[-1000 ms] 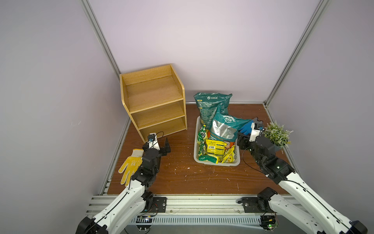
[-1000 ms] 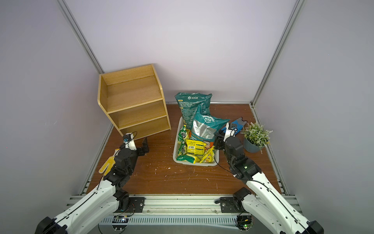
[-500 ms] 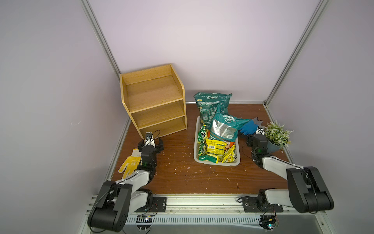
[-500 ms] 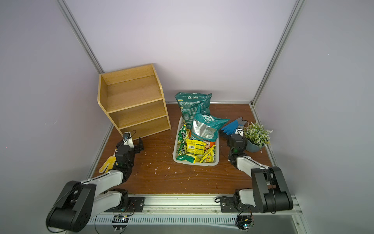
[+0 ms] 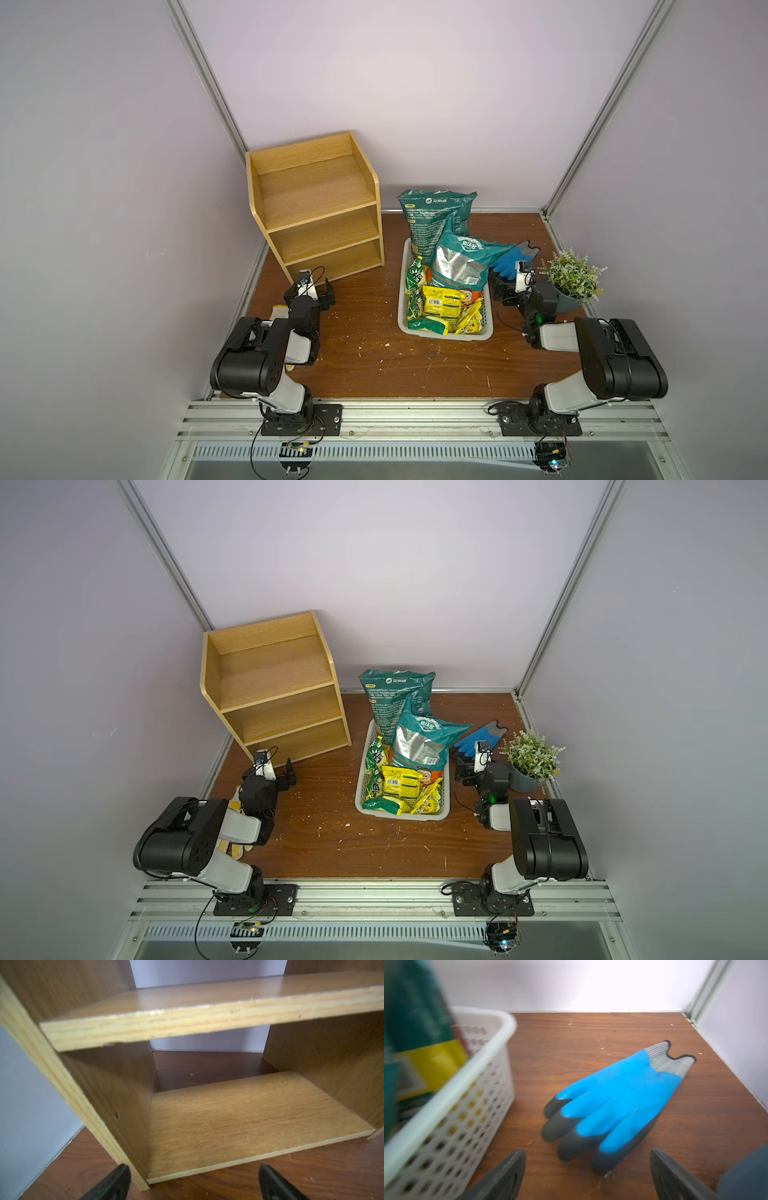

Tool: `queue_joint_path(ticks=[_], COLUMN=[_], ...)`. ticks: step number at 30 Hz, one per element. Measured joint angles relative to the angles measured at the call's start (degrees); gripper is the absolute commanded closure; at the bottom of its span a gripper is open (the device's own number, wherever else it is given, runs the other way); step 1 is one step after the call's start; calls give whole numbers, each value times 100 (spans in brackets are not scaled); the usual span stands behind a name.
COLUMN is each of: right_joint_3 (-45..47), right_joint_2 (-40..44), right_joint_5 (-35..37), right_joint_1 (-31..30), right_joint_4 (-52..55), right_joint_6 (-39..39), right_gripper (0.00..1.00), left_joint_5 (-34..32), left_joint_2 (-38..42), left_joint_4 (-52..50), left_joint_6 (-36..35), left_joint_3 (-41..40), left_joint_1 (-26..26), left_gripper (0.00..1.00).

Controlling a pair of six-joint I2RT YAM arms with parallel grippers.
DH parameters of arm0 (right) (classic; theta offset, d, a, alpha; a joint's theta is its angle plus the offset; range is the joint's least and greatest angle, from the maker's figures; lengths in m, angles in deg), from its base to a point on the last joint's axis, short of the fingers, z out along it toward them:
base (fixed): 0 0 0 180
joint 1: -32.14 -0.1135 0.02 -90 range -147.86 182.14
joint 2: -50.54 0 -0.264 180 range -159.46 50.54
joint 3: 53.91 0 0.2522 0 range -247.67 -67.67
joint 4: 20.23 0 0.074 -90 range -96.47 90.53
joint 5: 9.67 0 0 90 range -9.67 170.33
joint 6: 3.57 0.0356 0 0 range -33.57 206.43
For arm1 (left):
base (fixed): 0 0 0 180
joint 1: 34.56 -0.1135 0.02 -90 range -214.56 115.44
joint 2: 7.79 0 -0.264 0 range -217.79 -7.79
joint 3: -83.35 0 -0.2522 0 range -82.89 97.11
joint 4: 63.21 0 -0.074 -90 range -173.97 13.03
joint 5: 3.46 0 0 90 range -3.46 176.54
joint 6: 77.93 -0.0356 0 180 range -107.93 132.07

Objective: Take down the fertilizer bag from the shelf
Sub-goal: Reset both arms

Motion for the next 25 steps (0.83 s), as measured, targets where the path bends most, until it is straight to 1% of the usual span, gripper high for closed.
queue_joint_path(ticks=[4,6,7,12,25], right_joint_3=[146,461,560,640,535], right_joint_2=[0,-94,-109,-125,-125], right_joint_5=[-96,-9,28,435,660], right_joint_1=[-20,-39,-44,-114,-205], right_joint_4=[-435,-1185,-1281,-1397,-1416], right_joint_6=[-92,-76,-63,-37,-39], right_gripper=[1,1,1,1,1], left_joint_5=[61,68,66,22,20], left_joint_2=[0,0,0,-2,-2], left_joint_4=[151,179,188,212,221], left_joint_6=[-24,-35,-37,-63,-81], left_joint_3=[0,0,0,0,0], left_joint_1=[0,0,2,9,9], left_gripper=[1,1,1,1,1])
